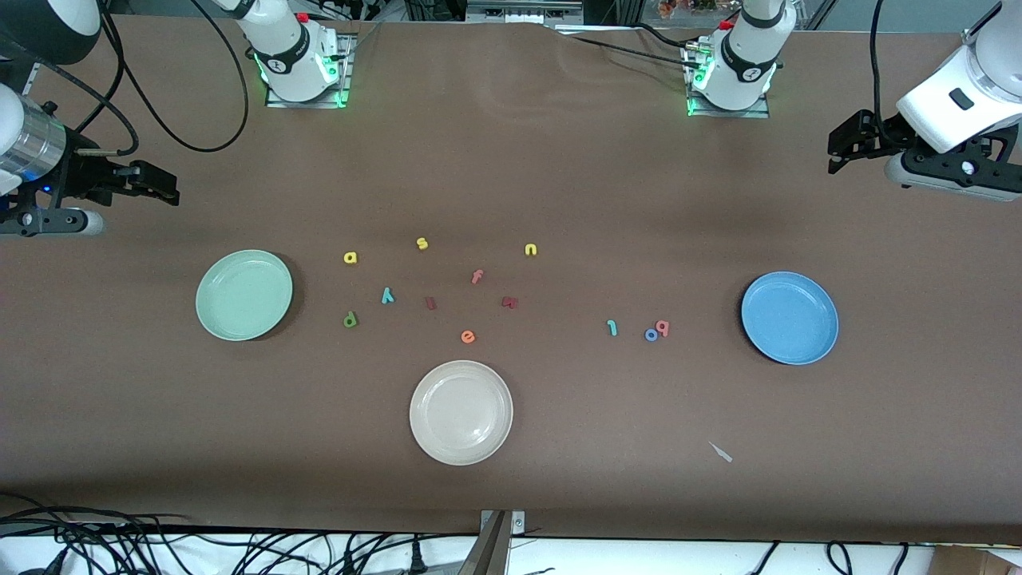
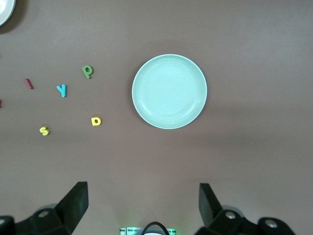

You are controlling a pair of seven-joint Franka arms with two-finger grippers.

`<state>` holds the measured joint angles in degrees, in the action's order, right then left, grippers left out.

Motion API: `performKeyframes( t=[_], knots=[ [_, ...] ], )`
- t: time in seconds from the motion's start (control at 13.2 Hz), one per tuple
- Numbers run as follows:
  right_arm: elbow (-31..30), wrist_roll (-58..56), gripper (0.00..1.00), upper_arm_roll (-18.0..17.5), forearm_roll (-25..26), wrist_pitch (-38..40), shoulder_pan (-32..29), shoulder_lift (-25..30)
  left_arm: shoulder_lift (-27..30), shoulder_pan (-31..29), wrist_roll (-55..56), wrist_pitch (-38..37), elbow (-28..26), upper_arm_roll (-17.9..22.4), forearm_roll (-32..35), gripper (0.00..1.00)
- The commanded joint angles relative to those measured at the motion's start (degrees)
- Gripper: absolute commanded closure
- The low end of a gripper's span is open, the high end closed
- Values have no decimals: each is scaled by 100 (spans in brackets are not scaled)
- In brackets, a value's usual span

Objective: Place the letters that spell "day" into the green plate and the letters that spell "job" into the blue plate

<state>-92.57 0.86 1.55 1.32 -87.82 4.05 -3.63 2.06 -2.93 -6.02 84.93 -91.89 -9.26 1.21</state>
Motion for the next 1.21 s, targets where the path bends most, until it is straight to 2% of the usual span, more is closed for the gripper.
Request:
performKeyframes(
  t=[0.0,1.14],
  knots=[
    [-33,-77,0,3,18,45,-1,38,13,3,39,-108,92,-32,134,0],
    [-25,-77,0,3,18,45,-1,38,13,-6,48,-108,92,-24,134,0]
  ],
)
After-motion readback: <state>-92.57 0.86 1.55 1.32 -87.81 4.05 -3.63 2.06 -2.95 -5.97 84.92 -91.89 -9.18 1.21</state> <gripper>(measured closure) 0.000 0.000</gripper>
